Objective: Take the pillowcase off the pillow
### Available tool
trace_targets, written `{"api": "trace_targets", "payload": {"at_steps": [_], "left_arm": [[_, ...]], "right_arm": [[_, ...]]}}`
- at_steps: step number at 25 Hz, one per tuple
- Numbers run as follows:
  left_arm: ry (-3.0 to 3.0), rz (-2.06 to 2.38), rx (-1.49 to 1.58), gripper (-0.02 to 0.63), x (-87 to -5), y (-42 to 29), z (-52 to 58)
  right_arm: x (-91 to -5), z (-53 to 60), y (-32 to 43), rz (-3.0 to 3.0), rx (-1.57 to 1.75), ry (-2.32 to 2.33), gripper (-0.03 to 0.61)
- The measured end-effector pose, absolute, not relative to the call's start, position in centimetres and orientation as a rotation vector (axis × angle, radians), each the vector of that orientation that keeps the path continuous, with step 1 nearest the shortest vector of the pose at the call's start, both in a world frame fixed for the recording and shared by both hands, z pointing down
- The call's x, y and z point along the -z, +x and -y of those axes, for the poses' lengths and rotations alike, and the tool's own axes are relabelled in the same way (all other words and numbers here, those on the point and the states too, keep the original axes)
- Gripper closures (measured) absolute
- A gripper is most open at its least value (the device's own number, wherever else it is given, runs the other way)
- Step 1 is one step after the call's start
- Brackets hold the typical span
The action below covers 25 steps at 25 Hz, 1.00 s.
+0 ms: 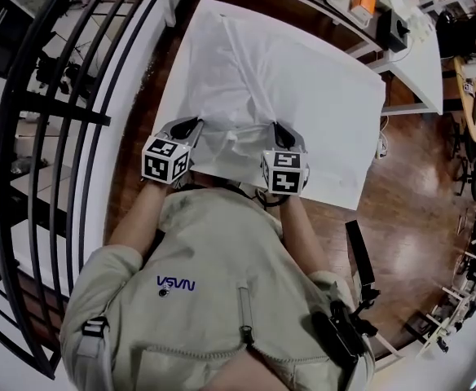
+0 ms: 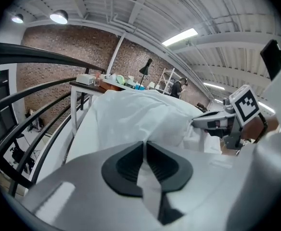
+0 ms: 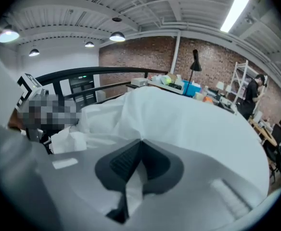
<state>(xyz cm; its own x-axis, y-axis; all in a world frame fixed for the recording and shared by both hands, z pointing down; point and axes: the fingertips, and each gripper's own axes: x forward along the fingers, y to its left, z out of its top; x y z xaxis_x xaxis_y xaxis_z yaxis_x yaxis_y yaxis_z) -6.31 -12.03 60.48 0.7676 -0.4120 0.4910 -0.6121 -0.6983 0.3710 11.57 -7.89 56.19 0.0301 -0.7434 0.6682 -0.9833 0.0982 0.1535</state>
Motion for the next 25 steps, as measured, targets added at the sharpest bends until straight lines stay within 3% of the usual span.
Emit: {"api": "trace_targets", "payload": {"at_steps": [4, 5, 9, 14, 15, 18, 19, 25], "left_arm": [[2.486, 0.769, -0.5, 0.569, -59.3, -6.4, 12.0], [2.509, 0.761, -0.469, 0.547, -58.5, -6.4, 12.0], [2.599, 0.653, -0.362, 0.347, -54.9, -5.1, 11.8], [2.659, 0.549, -0.599, 0.293, -56.1, -1.1, 10.9], [2.663, 0.56, -0.676, 0.333, -56.8, -0.7, 10.8], [2.672, 0.627, -0.738, 0.55, -57.0, -1.0, 11.0], [2.67, 0.649, -0.713, 0.58, -56.7, -1.3, 11.2], [2.62, 0.72, -0.549, 0.598, -55.7, -2.1, 11.4]], "right_arm": [[-56.1, 8.1, 11.3, 1.764, -0.498, 1.7, 0.571], [-56.0, 8.1, 11.3, 1.767, -0.499, 1.7, 0.571], [-55.5, 8.0, 10.9, 1.783, -0.489, 1.698, 0.569], [-54.8, 8.2, 10.0, 1.806, -0.463, 1.671, 0.569], [-54.9, 8.1, 9.9, 1.809, -0.466, 1.664, 0.569], [-54.9, 8.0, 9.8, 1.83, -0.47, 1.646, 0.564], [-54.7, 8.0, 9.8, 1.843, -0.471, 1.641, 0.558], [-51.6, 9.1, 8.4, 1.976, -0.397, 1.593, 0.482]]}}
